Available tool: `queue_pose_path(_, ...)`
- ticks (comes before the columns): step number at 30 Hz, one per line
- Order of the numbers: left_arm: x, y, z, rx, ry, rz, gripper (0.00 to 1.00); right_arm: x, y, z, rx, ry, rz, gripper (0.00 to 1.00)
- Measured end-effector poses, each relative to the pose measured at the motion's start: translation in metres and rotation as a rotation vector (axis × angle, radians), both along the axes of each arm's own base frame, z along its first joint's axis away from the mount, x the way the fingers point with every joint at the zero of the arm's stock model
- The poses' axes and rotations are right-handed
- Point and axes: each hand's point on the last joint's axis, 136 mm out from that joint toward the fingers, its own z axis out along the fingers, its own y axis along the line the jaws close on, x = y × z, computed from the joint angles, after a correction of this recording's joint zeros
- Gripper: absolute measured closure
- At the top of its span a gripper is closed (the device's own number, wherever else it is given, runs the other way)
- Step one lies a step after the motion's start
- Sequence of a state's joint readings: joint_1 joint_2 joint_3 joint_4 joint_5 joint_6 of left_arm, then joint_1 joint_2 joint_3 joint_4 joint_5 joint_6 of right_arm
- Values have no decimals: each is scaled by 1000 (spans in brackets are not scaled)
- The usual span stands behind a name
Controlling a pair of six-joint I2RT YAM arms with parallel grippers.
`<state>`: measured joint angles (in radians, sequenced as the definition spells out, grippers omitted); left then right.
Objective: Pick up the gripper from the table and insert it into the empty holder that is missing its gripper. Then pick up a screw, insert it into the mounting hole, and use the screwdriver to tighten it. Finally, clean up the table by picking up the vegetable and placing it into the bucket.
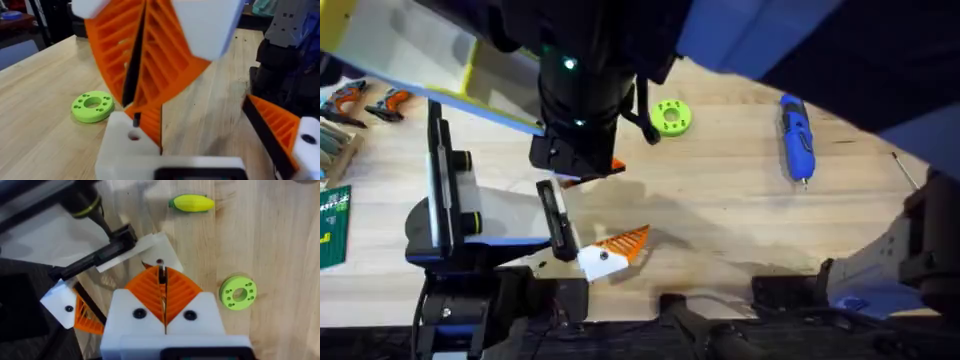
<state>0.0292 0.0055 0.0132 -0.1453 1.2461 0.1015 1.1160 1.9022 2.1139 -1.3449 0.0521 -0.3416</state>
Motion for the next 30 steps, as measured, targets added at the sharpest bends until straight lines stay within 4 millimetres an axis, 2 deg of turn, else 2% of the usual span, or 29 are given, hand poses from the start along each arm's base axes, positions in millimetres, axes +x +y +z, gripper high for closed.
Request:
queue_pose_path(24, 0, 0, 0, 0, 0, 0, 15, -1, 0, 0, 3, 8, 2, 995)
queue_pose_path(30, 0, 0, 0, 0, 0, 0, 15, 0, 3, -8, -13, 20, 3, 995)
